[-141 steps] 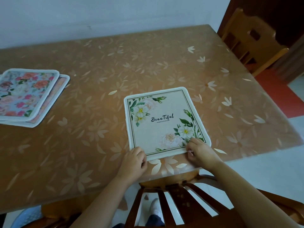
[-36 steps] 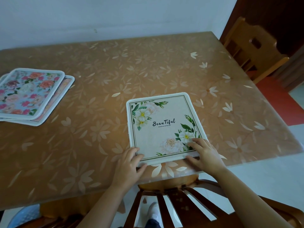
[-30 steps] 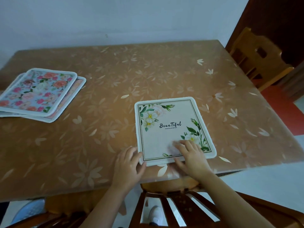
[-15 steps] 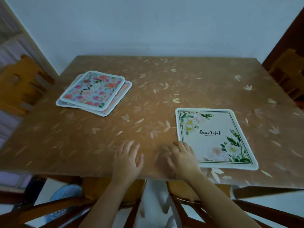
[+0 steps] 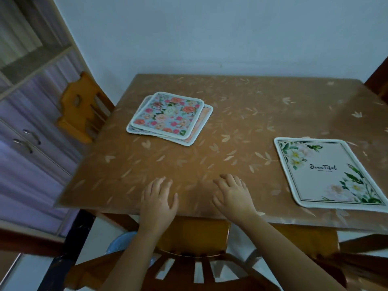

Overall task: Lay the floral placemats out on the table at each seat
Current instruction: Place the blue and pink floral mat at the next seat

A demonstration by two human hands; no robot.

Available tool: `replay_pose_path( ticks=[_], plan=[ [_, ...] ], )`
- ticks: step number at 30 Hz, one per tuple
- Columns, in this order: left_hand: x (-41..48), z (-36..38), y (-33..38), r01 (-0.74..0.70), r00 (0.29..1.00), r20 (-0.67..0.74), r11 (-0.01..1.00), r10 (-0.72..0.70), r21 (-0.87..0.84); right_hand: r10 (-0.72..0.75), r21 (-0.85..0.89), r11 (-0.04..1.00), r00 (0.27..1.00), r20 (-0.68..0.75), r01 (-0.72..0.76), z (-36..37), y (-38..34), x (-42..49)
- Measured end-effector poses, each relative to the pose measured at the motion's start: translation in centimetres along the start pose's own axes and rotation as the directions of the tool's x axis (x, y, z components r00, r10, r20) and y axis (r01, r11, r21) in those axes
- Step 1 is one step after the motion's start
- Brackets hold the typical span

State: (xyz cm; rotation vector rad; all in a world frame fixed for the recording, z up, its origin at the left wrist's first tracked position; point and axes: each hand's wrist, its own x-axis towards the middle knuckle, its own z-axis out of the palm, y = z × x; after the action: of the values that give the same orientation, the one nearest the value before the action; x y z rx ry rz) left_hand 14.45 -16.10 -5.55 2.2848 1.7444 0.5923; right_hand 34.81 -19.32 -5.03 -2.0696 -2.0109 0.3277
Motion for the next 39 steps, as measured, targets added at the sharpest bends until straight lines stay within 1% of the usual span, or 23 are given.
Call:
replay_pose_path(
  ticks=[4,9,15,18,24,33,36,39],
  plan=[
    [0.8,-1.0,-2.1,-0.016,1.000,0.001,1.000,0.016,0.007,-0.007,-0.004,1.000,1.000,-0.010,0.007,0.4,-2.8,1.4],
    [2.6,-1.0,-3.5,-0.015,1.000,-0.006,1.000,0.015,0.014,-0.030,0.018,0.999,1.000,-0.006,0.030,0.5,-4.6,3.9],
    [4.8,-1.2,-4.9,0.027,1.000,-0.011,0.997,-0.026,0.071,-0.105,0.048,0.993,0.994,0.026,0.104,1.2,-5.7,8.3],
    [6.3,-1.2,-6.2,0.040,0.999,-0.017,0.995,-0.038,0.090,-0.120,0.032,0.992,0.992,0.045,0.119,2.0,-6.4,10.6],
    [9.8,-0.2,-9.2,-0.006,1.000,0.000,0.994,0.006,0.108,-0.113,0.030,0.993,0.992,0.054,0.111,4.1,-7.9,14.2],
    [17.3,2.5,-14.2,-0.125,0.989,0.083,0.990,0.120,0.067,0.011,-0.021,1.000,0.999,0.034,-0.010,6.8,-9.3,21.3],
    [19.5,3.5,-15.7,-0.152,0.982,0.121,0.985,0.142,0.076,0.056,-0.031,0.998,0.998,0.026,-0.056,8.0,-9.5,23.4],
    [21.5,4.6,-16.7,-0.178,0.978,0.120,0.983,0.171,0.053,0.081,-0.036,0.996,0.996,0.028,-0.080,9.1,-9.0,25.3]
  ],
)
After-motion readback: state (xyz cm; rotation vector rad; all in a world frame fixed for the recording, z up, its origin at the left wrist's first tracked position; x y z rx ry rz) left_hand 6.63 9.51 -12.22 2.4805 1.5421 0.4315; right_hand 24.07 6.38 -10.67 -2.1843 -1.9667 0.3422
